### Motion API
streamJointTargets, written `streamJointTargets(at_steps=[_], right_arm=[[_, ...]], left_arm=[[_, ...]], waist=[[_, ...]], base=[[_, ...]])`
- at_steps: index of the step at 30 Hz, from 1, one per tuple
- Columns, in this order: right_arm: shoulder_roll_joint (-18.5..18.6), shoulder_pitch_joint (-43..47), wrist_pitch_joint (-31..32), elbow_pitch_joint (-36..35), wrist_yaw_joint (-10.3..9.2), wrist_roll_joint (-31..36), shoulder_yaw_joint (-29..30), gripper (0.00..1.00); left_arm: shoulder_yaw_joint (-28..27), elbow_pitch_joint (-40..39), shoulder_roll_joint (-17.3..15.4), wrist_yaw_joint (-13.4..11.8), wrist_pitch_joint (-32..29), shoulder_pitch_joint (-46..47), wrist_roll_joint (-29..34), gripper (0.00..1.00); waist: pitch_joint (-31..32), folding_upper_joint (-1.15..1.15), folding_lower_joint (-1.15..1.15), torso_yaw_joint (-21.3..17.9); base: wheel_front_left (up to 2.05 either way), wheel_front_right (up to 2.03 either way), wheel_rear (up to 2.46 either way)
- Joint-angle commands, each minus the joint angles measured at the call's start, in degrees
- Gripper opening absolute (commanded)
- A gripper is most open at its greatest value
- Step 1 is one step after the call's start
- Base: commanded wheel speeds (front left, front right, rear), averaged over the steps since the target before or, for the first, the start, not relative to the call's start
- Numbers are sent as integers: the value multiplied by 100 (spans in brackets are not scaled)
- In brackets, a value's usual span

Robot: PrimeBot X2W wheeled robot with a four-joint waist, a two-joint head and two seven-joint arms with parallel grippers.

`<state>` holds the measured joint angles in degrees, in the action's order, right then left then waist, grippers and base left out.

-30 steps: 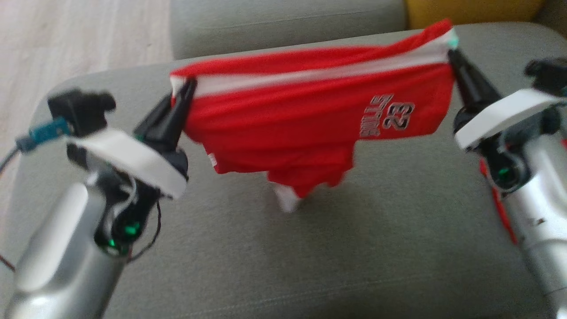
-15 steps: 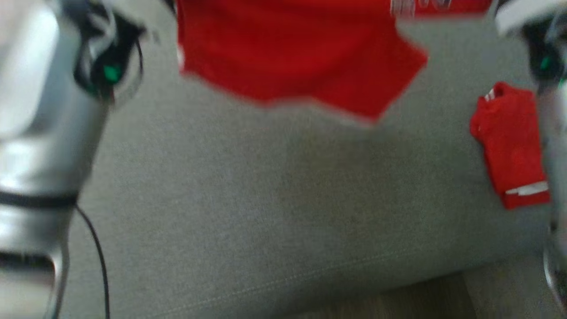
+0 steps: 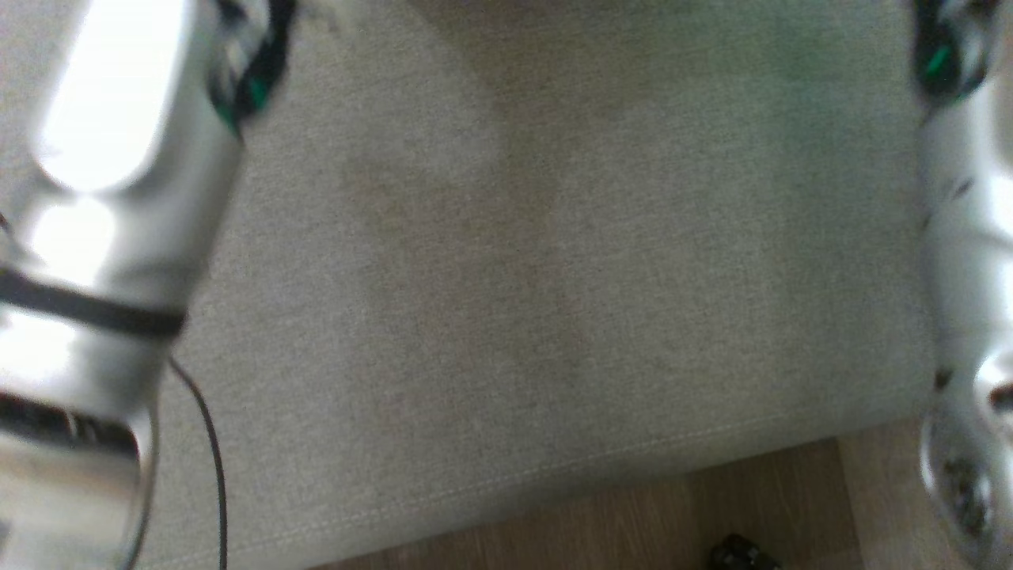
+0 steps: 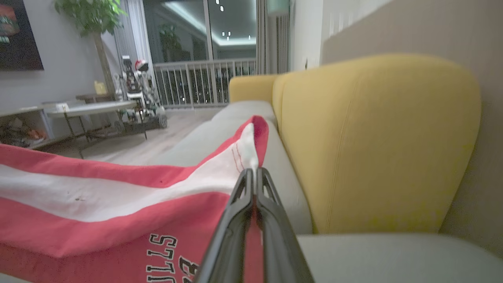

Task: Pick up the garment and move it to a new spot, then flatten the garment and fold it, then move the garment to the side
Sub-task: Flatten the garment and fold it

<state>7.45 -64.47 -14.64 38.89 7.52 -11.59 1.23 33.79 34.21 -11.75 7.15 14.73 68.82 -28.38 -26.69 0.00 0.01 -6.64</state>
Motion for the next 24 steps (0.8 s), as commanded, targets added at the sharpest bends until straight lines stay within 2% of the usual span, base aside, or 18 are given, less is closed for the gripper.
streamJointTargets(at_steps=[1, 5, 10, 17, 24], right_arm=[[-91, 232, -34, -131, -3, 7, -61, 0], [-116, 906, -35, -108, -3, -120, -147, 0], [-72, 1978, -35, -449, -3, -394, -283, 0], [2, 3719, -35, -1525, -3, -645, -106, 0], [-18, 5401, 3, -2833, -3, -697, 213, 0]], left_arm=[[-60, -272, -271, 31, 25, -145, -70, 0], [-81, -750, -409, 32, 26, -1117, -208, 0], [-170, -1544, -658, 33, 26, -2578, -195, 0], [-598, -2376, -689, 33, 27, -4454, -102, 0], [-659, -3011, -584, 34, 27, -5710, 34, 0]], waist=[[-1, 0, -1, 24], [194, 0, -1, 30], [646, 0, -1, 64], [1281, 0, -1, 136], [1609, 0, -1, 297]], base=[[0, 0, 0], [0, 0, 0], [0, 0, 0], [0, 0, 0], [0, 0, 0]])
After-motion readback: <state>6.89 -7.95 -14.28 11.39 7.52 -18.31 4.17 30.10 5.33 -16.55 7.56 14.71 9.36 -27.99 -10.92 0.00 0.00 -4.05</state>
